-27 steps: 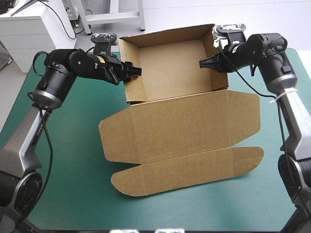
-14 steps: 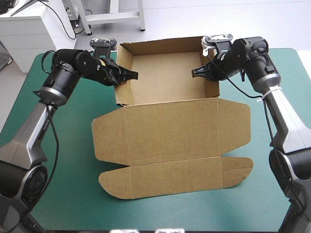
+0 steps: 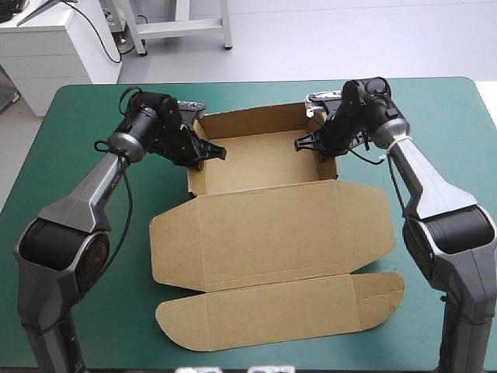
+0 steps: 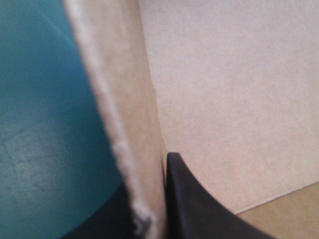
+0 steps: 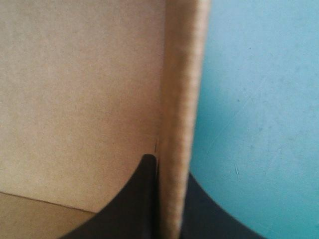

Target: Fold the box

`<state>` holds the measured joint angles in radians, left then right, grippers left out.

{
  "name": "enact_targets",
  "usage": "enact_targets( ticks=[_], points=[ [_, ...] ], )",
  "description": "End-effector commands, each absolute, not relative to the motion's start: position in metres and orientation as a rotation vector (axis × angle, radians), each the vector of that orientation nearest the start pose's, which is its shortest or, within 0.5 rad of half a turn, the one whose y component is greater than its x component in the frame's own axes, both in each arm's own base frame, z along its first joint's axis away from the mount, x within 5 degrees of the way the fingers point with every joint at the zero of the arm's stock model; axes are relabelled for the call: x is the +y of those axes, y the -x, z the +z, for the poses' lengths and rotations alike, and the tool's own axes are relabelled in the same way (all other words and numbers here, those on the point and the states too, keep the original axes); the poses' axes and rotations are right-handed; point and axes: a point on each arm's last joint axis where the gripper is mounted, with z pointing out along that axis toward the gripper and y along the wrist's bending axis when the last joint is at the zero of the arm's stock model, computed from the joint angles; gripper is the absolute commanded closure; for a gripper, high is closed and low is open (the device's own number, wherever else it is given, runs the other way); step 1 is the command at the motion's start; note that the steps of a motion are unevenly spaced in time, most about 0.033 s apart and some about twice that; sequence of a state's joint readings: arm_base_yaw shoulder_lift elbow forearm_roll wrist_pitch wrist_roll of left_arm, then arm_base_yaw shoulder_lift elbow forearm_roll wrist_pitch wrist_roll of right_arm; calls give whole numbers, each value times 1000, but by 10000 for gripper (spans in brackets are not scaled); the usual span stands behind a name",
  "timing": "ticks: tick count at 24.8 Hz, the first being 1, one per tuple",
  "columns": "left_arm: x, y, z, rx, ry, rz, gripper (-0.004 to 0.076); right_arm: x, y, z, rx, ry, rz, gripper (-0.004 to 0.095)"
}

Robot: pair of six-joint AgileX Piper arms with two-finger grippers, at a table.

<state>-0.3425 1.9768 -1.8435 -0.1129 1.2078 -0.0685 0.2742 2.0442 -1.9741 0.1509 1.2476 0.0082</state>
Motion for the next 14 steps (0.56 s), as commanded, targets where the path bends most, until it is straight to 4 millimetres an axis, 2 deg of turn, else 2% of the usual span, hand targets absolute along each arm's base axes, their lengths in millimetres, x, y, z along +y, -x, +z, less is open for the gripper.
enact_targets(
  ticks=[1, 5, 7, 9, 11, 13, 14],
  points=[
    [-155, -390, 315, 2760, -455, -233, 731, 140, -417, 323, 2714, 388, 374, 923],
    [-155, -390, 307, 2788, -552, -210, 706, 141, -423, 309, 2744, 396, 339, 923],
    [-155, -389, 305, 2807, -583, -207, 629, 139, -424, 308, 2746, 401, 303, 916],
    [-156, -389, 305, 2805, -603, -211, 488, 138, -424, 308, 2744, 411, 298, 872],
    [-155, -389, 306, 2802, -604, -204, 317, 139, -424, 308, 2743, 414, 300, 748],
    [-154, -389, 306, 2806, -587, -189, 190, 139, -424, 308, 2743, 412, 313, 557],
    [-153, -389, 306, 2808, -577, -179, 151, 139, -424, 308, 2743, 412, 312, 467]
  ],
)
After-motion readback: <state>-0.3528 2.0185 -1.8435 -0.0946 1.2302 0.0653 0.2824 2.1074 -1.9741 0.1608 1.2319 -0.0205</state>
